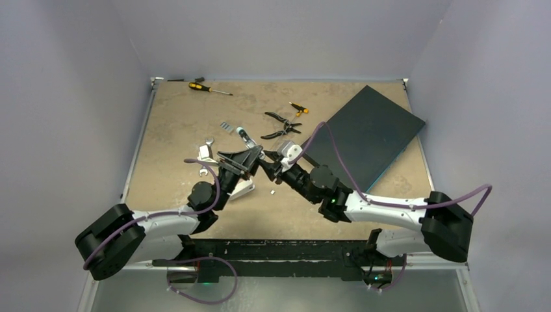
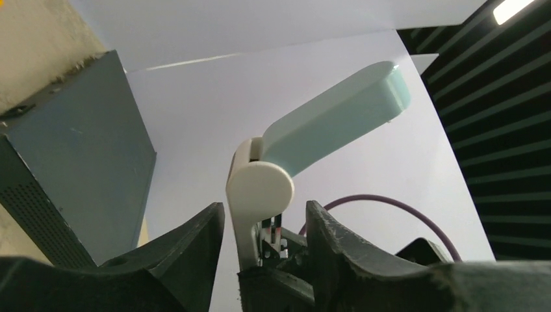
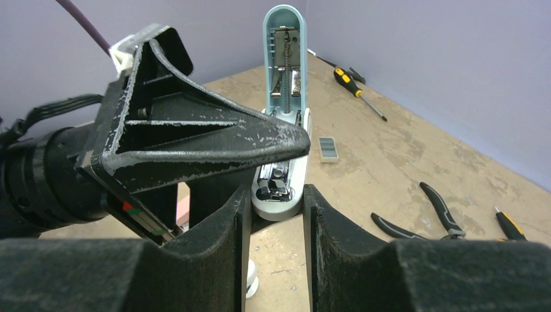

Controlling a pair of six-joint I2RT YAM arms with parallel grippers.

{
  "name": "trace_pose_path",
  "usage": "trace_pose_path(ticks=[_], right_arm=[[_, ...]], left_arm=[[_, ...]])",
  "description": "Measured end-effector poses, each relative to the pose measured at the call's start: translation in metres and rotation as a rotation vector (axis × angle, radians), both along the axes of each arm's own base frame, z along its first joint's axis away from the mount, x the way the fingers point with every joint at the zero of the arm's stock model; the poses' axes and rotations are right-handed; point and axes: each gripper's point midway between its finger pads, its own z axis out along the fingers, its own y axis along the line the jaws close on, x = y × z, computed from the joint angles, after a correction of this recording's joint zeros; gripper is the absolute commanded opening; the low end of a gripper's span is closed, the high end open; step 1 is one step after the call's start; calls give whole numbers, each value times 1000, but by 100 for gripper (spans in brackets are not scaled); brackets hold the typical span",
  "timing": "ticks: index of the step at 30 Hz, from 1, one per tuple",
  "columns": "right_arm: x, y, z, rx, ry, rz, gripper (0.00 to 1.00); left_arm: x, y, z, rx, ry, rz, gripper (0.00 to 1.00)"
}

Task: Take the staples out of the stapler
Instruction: Place the stapler at the center of the board.

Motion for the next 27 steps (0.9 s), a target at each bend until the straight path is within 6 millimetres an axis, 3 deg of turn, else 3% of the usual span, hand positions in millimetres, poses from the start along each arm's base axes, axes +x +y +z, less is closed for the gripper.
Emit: trace_pose_path(ticks=[3, 9, 14, 21, 23, 24, 27], right_arm=[[-5, -3, 6, 10, -8, 18, 0], [-19, -17, 15, 33, -17, 50, 0], [-31, -25, 9, 20, 1, 90, 0], [-35, -28, -2, -4, 31, 103, 0], [-35, -28, -4, -8, 38, 100, 0], [-35, -29, -5, -9, 40, 99, 4], [-33, -30, -5, -9, 44, 90, 38]], left_arm=[[-6, -6, 0, 16, -12, -33, 56], [-9, -9, -1, 34, -19, -52, 46], [-10, -7, 2, 42, -31, -42, 43], [-9, -9, -4, 77, -27, -39, 4], [-8, -10, -7, 86, -20, -42, 0], [-8, -10, -8, 90, -17, -42, 0], [-7, -13, -8, 111, -15, -43, 0]])
